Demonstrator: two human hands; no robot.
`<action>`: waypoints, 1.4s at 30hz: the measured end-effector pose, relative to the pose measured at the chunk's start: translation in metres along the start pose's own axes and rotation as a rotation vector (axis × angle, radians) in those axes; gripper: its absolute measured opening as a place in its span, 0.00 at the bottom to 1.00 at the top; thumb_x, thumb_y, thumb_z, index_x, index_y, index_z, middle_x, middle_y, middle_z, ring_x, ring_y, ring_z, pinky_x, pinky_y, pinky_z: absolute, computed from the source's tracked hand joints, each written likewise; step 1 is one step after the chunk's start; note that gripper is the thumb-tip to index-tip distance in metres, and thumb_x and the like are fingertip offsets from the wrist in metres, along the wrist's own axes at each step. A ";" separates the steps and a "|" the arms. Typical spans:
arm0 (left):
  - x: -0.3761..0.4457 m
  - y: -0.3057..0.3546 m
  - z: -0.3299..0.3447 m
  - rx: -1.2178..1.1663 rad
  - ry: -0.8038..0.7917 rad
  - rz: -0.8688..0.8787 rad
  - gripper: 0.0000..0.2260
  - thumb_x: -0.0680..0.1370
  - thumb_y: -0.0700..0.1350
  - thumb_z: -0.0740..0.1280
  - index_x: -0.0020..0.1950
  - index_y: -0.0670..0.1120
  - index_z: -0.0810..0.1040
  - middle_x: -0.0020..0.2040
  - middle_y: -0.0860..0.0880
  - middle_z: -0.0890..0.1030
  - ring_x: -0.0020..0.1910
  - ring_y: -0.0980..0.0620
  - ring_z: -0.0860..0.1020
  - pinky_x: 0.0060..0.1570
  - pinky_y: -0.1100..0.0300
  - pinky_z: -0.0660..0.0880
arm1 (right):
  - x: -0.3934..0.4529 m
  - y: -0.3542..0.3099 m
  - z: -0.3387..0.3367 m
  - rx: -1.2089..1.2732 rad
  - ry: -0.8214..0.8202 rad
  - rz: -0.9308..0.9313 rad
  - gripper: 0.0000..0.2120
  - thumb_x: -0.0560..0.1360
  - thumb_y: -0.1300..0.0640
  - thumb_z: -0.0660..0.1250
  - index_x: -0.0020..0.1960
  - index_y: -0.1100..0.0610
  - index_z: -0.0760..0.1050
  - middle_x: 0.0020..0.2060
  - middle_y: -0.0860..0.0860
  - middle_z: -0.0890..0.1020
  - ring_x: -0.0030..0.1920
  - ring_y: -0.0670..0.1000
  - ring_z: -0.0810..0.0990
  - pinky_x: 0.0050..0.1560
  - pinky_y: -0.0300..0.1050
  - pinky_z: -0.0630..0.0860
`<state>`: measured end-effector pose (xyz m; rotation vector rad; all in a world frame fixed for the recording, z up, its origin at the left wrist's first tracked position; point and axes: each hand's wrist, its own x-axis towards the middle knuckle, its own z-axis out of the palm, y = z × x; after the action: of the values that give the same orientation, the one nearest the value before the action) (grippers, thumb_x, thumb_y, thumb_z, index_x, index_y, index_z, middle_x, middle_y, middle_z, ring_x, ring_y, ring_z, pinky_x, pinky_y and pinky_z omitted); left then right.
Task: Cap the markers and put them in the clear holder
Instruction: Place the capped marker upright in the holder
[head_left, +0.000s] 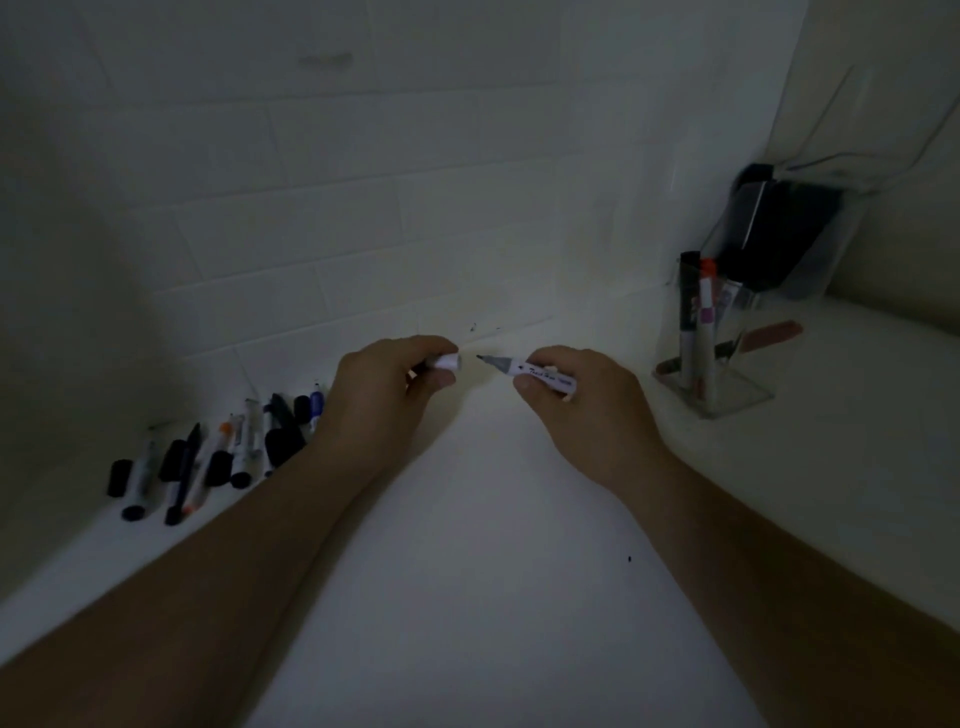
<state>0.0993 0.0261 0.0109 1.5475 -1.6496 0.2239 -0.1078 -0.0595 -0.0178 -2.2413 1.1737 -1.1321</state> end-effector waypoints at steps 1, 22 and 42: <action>0.000 0.000 0.000 -0.004 -0.004 0.005 0.05 0.79 0.47 0.71 0.53 0.52 0.84 0.45 0.62 0.81 0.41 0.63 0.74 0.47 0.62 0.72 | 0.000 0.001 0.001 -0.019 -0.004 -0.011 0.26 0.73 0.29 0.56 0.57 0.45 0.80 0.49 0.45 0.83 0.48 0.49 0.80 0.51 0.52 0.79; -0.005 0.011 0.006 0.079 -0.177 0.096 0.13 0.78 0.45 0.70 0.62 0.53 0.82 0.53 0.52 0.86 0.47 0.60 0.78 0.50 0.76 0.63 | -0.007 -0.007 -0.011 -0.424 -0.020 -0.302 0.20 0.81 0.37 0.55 0.48 0.47 0.80 0.37 0.48 0.78 0.37 0.50 0.76 0.36 0.45 0.70; -0.006 0.028 -0.002 0.000 -0.109 0.030 0.07 0.72 0.41 0.76 0.48 0.50 0.87 0.44 0.52 0.86 0.43 0.53 0.80 0.48 0.58 0.70 | -0.006 -0.003 -0.015 -0.282 -0.027 -0.397 0.18 0.80 0.38 0.57 0.55 0.45 0.81 0.42 0.46 0.81 0.41 0.48 0.78 0.39 0.44 0.72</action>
<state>0.0748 0.0384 0.0193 1.5598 -1.7579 0.1577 -0.1201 -0.0521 -0.0103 -2.7876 0.9504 -1.1264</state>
